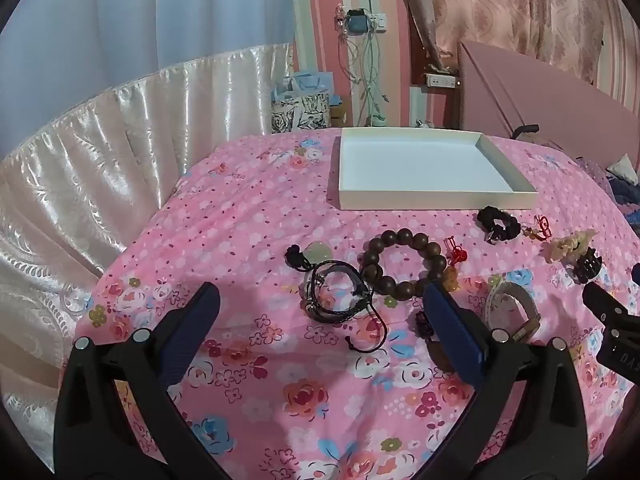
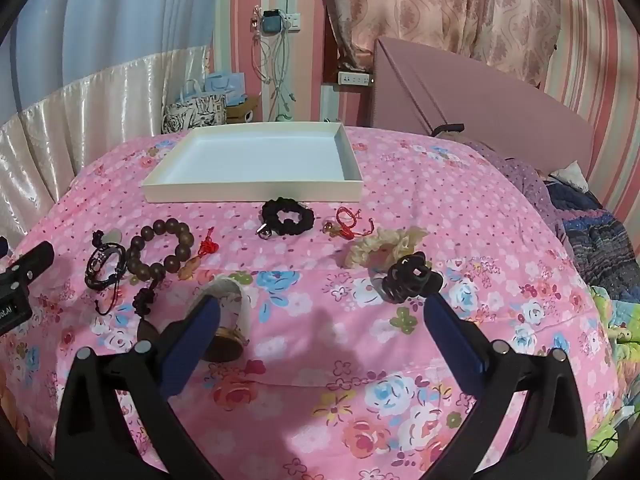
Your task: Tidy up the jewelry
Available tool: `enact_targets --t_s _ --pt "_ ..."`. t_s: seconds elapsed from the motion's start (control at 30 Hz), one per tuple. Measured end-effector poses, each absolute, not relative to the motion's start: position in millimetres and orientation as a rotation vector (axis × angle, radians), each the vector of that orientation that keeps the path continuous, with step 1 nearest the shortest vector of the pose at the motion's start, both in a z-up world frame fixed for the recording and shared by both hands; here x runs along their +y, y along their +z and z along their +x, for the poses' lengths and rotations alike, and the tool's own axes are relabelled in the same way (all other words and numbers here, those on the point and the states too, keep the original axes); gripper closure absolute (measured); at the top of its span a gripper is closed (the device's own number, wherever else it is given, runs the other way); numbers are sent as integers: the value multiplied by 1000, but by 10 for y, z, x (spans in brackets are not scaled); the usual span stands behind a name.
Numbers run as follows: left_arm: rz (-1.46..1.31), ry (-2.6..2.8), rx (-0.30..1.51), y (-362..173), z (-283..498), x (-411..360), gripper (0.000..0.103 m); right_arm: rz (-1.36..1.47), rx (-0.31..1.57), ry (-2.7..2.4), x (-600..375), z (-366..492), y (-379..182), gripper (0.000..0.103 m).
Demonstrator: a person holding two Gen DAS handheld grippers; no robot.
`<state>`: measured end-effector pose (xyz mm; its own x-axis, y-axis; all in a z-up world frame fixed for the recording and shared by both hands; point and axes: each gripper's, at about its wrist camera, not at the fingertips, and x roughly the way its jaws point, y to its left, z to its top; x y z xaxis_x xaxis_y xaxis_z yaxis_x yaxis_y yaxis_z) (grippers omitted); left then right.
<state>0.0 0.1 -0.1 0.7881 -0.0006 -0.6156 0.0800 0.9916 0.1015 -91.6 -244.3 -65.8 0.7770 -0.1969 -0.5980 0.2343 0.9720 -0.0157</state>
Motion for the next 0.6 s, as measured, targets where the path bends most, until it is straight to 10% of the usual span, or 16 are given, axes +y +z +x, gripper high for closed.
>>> enact_targets --t_s 0.6 --pt "137 -30 665 -51 -24 -36 3 68 641 -232 -2454 -905 -671 2"
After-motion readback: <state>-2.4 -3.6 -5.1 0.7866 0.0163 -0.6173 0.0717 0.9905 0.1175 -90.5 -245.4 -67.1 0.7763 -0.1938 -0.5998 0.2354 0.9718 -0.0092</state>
